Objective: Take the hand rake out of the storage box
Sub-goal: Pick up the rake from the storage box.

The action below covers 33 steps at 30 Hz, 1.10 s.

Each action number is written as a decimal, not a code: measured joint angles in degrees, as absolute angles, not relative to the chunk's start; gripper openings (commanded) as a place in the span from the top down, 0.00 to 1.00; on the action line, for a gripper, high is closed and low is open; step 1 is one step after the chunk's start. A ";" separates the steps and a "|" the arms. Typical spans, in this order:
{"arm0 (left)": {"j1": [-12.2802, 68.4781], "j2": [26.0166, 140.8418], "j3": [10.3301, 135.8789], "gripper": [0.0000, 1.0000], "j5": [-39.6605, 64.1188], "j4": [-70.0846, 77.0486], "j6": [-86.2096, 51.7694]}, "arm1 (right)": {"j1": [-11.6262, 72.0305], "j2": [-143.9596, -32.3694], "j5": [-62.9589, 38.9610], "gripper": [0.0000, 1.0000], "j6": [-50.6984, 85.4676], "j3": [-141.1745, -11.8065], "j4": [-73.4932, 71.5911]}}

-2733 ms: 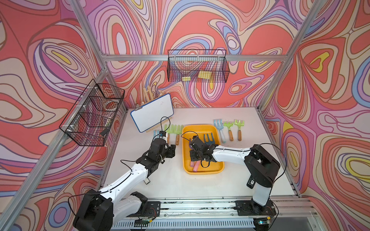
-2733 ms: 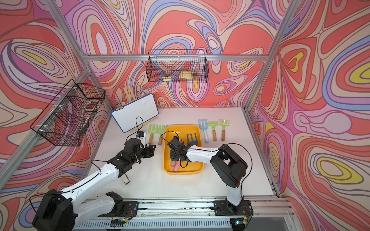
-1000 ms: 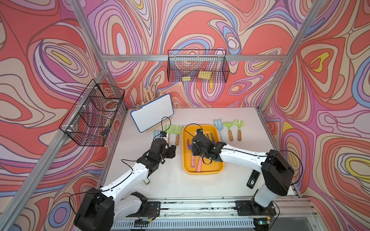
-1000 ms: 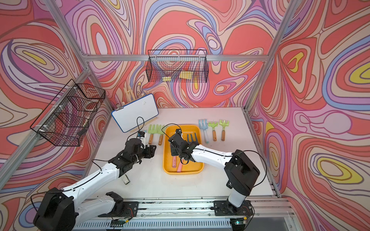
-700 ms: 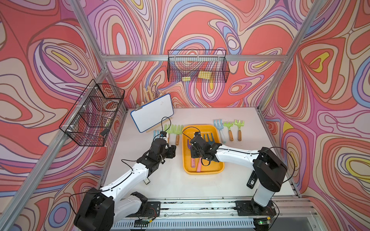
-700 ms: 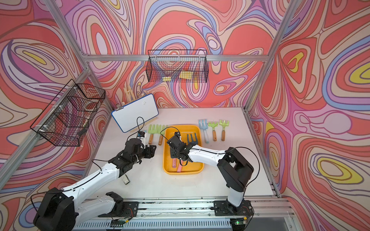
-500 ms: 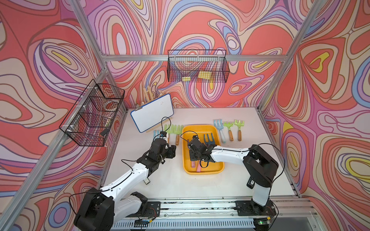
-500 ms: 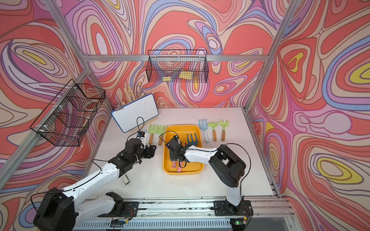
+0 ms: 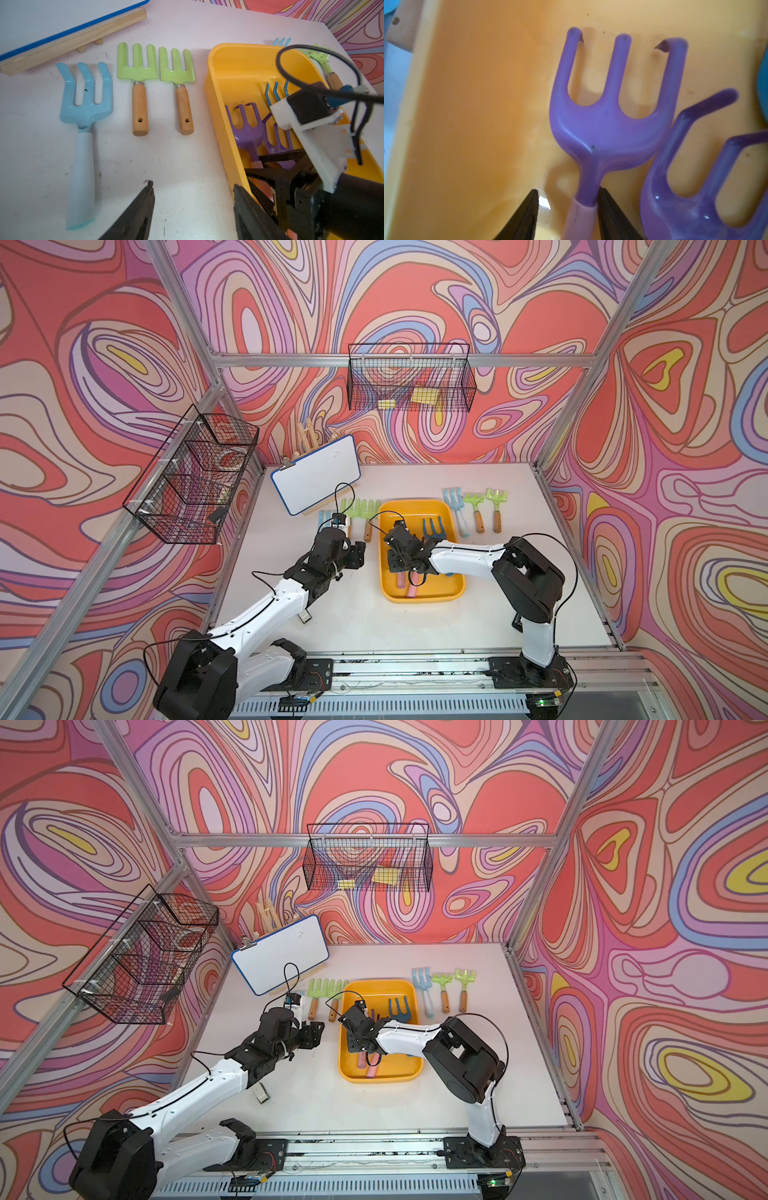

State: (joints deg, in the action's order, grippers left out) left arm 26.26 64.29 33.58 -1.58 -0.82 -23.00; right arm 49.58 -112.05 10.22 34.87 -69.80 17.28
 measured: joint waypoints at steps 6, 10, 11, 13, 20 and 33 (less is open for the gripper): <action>26.22 64.29 33.58 0.35 -1.56 -0.82 -23.03 | 49.58 -112.49 10.28 0.60 35.29 -70.39 17.37; 26.22 64.29 33.58 0.35 -1.43 -0.82 -23.03 | 49.58 -112.68 10.57 0.70 35.73 -70.46 17.39; 26.20 64.29 33.58 0.35 -1.41 -0.82 -23.03 | 49.58 -112.68 10.68 0.71 35.79 -70.46 17.45; 26.17 64.29 33.58 0.35 -1.41 -0.80 -23.05 | 49.58 -112.68 10.79 0.74 36.12 -70.46 17.56; 26.15 64.29 33.58 0.35 -1.21 -0.80 -23.40 | 49.58 -112.60 11.68 0.78 36.82 -70.39 17.61; 25.78 64.29 33.58 0.35 -0.58 -0.82 -23.81 | 49.58 -100.71 15.88 0.82 36.10 -65.78 20.58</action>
